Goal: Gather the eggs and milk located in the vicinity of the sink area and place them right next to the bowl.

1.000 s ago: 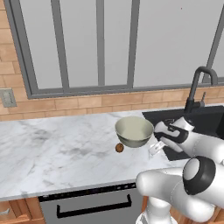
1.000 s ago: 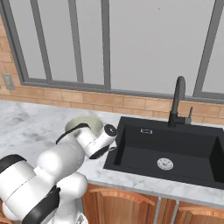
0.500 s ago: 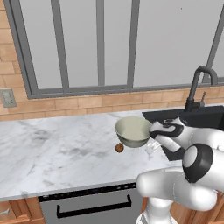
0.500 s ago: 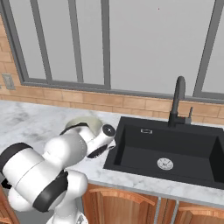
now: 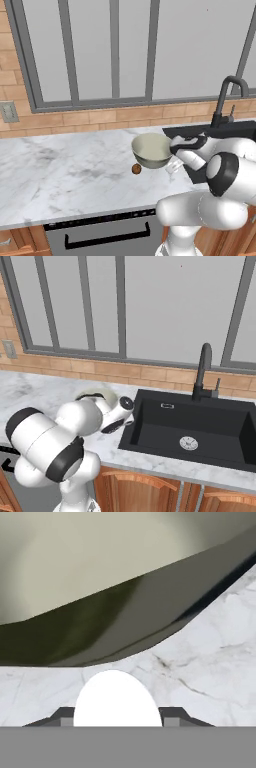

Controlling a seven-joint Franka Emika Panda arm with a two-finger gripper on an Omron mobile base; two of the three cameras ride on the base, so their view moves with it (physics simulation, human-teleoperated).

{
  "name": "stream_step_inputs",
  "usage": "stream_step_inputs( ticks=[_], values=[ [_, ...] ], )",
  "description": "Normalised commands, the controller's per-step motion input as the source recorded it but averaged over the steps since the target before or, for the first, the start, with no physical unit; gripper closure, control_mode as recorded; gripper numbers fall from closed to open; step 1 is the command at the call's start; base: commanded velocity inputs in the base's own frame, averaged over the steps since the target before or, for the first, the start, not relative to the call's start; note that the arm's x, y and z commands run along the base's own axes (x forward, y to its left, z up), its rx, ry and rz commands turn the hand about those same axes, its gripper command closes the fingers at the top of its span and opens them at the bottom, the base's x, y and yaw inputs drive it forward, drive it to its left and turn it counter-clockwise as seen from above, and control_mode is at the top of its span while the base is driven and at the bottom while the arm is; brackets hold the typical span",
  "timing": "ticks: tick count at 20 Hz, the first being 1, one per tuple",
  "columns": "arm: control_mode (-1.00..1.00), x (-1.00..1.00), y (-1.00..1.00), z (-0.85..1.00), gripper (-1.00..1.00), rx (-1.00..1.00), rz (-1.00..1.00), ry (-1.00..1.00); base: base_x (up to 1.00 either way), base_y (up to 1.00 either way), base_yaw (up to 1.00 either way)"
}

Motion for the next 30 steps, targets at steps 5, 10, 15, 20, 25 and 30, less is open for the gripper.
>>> stream_step_inputs(
  ticks=[5,10,15,20,25,30],
  values=[
    [-1.0,0.0,0.0,0.0,1.0,0.0,0.0,0.0,0.0,0.0,0.0],
    [-1.0,0.0,0.0,0.0,-1.0,0.0,0.0,0.0,0.0,0.0,0.0],
    [-1.0,0.0,0.0,0.0,-1.0,0.0,0.0,-0.01,0.0,0.0,0.0],
    [-1.0,-0.09,0.0,0.22,-1.0,0.0,0.0,-0.05,0.0,0.0,0.0],
    [-1.0,-0.54,-0.04,0.33,-1.0,0.0,0.0,-0.07,0.0,0.0,0.0],
    [-1.0,-0.7,-0.31,0.24,-1.0,0.0,-0.03,0.0,0.0,0.0,0.0]
  ],
)
